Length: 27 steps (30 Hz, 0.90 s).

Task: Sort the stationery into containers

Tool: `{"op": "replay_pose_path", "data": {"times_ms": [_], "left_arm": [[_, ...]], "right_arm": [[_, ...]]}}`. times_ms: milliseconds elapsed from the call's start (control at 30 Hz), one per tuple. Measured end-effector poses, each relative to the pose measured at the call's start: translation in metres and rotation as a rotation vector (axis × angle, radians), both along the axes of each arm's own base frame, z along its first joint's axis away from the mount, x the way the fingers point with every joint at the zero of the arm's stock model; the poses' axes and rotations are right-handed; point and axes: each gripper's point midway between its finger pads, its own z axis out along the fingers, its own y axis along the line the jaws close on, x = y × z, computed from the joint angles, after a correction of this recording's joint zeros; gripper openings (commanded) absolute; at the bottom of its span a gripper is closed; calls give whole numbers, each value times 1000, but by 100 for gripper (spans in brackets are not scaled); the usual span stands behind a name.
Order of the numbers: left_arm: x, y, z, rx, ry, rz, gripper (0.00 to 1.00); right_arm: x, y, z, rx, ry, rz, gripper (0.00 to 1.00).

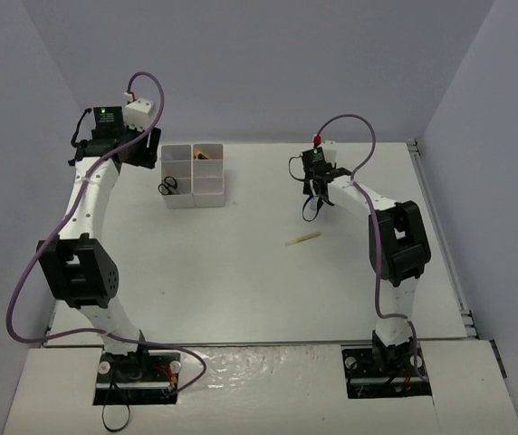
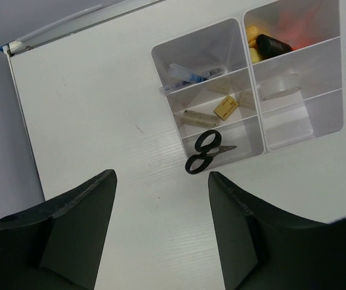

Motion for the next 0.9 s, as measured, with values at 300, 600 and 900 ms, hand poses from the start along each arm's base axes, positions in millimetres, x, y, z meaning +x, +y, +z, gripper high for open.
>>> {"op": "replay_pose_path", "data": {"times_ms": [300, 600, 900], "left_arm": [[-1, 37, 1, -40, -3, 82, 59], [-6, 45, -3, -70, -3, 101, 59], [-8, 46, -2, -85, -11, 100, 59]], "right_arm": [[15, 73, 58, 0, -99, 201, 0], [5, 287, 176, 207, -409, 607, 0], [14, 332, 81, 190, -294, 678, 0]]}}
